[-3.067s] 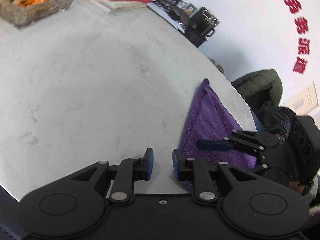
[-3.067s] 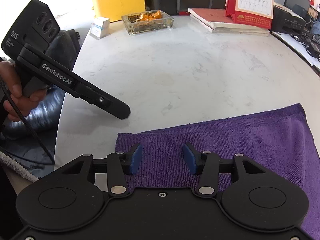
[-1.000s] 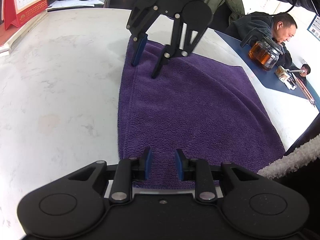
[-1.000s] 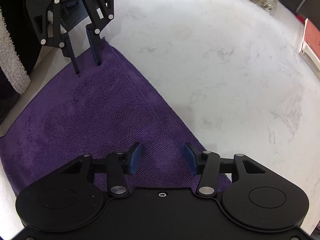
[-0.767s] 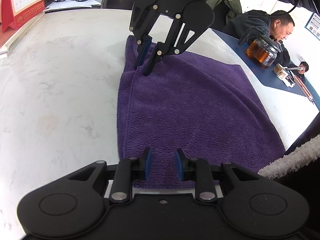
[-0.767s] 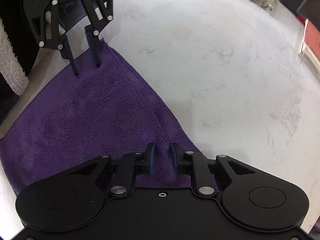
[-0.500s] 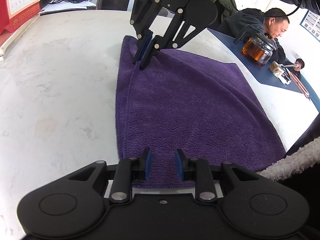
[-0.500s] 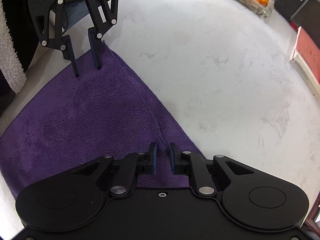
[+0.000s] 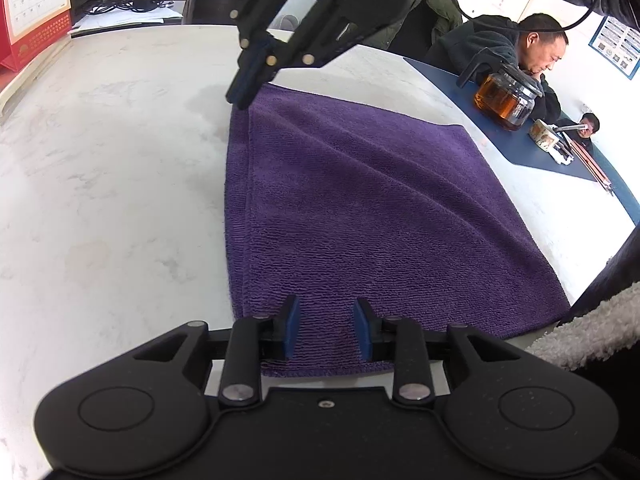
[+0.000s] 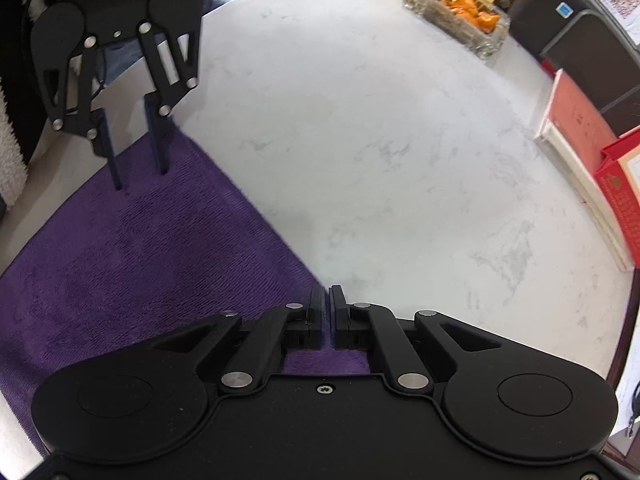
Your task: Fold towel
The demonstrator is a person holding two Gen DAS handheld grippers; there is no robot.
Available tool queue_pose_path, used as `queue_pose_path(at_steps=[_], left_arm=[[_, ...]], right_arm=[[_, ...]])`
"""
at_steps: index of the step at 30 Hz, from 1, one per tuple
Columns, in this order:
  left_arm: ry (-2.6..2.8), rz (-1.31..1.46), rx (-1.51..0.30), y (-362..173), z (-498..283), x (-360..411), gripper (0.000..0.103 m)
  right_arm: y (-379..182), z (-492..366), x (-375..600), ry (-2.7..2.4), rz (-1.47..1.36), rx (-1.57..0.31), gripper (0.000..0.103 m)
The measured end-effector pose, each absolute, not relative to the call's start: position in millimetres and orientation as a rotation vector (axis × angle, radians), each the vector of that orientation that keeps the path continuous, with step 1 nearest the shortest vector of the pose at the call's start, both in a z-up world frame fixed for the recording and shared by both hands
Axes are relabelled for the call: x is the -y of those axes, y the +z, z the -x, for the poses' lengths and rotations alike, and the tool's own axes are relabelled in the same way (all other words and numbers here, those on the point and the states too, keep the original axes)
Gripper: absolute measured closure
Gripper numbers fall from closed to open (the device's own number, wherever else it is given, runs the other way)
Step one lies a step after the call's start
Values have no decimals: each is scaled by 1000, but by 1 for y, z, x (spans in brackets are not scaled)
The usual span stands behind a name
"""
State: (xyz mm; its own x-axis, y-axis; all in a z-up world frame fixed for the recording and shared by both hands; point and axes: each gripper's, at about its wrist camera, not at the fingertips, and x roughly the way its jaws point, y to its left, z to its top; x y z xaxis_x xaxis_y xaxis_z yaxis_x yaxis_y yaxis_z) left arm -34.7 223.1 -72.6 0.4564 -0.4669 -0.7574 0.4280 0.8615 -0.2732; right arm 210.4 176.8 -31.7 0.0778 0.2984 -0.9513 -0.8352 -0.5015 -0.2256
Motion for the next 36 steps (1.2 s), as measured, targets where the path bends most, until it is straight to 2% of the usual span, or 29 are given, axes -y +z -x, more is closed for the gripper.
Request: queue_pose_path(at_steps=[5,8,9,11,14,18,24,29,36], left_arm=[[-554,51,-949,-73,33,-223,75],[-553,52,-948,-73,34,-224,75],[-552,52,-948,-73,34,-224,75],[-550,53,-947,-73,35,-224,75],[-549,52,-945,-73,35,-224,75],[-553,35,-945,-72,36,-223,75],[-568,-13,-944,-71,35,-220,75],[-573,-38,-942,-71,35,-218,75],[-556,-97,-949,-70,36,-210,75]], right_arm=[[-33,-221,-179,1517,1411,-561,100],[-28,-226,-149,1409,1272,-567,98],[-21,-232,-143,1362,1209,-576,95],[-6,-241,-123,1242,1073,-577,79],[9,-251,-81,1026,851,-622,66],[2,-237,-10,783,590,-741,66],[-54,-176,74,695,301,-995,66],[-83,-146,93,771,294,-1013,66],[-84,-162,133,675,375,-914,70]])
